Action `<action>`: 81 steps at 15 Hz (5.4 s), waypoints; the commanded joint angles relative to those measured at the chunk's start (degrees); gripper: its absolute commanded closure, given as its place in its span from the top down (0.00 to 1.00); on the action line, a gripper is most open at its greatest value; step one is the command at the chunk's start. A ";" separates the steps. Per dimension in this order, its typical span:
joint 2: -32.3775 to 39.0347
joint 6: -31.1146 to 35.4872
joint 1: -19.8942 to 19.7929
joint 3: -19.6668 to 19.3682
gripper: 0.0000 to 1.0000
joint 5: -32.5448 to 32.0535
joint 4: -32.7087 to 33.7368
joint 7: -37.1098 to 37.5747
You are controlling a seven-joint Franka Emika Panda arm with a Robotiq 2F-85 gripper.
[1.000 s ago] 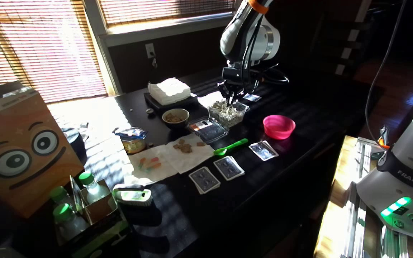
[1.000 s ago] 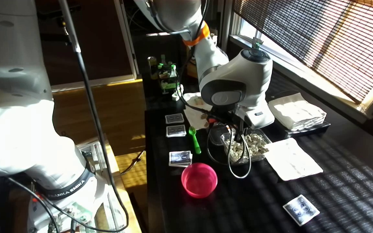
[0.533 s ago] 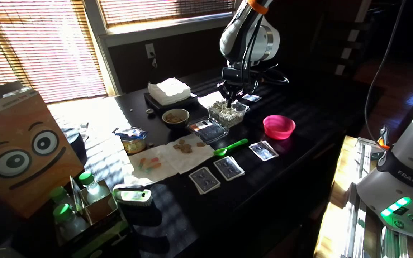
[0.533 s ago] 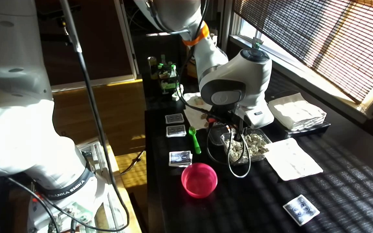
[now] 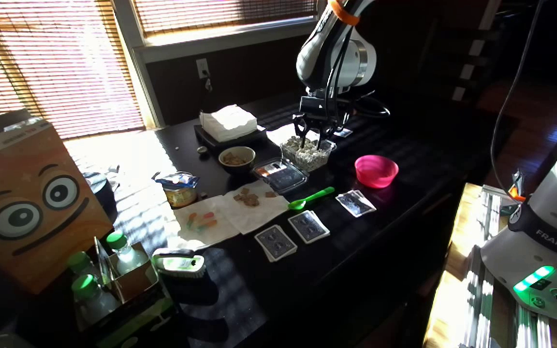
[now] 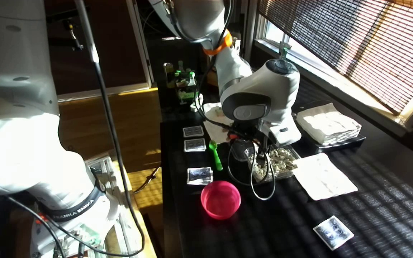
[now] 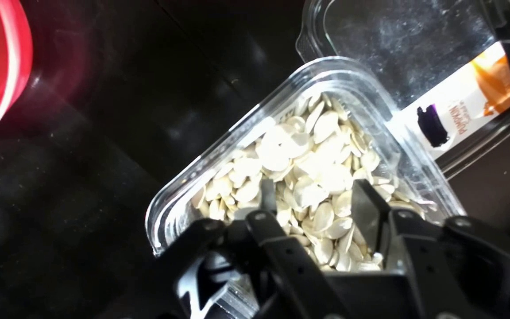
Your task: Put some of the contents in the bowl on the green spoon
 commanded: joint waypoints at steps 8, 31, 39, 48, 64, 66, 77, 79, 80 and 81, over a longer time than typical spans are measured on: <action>3.08 -0.35 -0.11 0.08 0.40 0.80 1.85 0.07; -7.63 0.10 -1.38 3.64 0.02 2.99 -5.37 -7.16; -15.53 -3.73 -0.10 10.43 0.02 7.98 -12.80 -25.35; -12.94 -5.26 1.30 14.41 0.02 12.51 -14.34 -40.12; -4.18 0.06 2.46 16.88 0.02 13.63 -11.39 -38.14; -3.39 1.03 2.48 17.24 0.02 13.18 -11.19 -37.05; -0.49 4.70 2.58 17.42 0.02 11.21 -10.49 -32.35; -0.28 5.13 2.53 17.53 0.02 10.97 -10.43 -31.72; -0.16 5.41 2.51 17.56 0.02 10.89 -10.40 -31.46; -0.07 5.58 2.50 17.56 0.02 10.79 -10.38 -31.25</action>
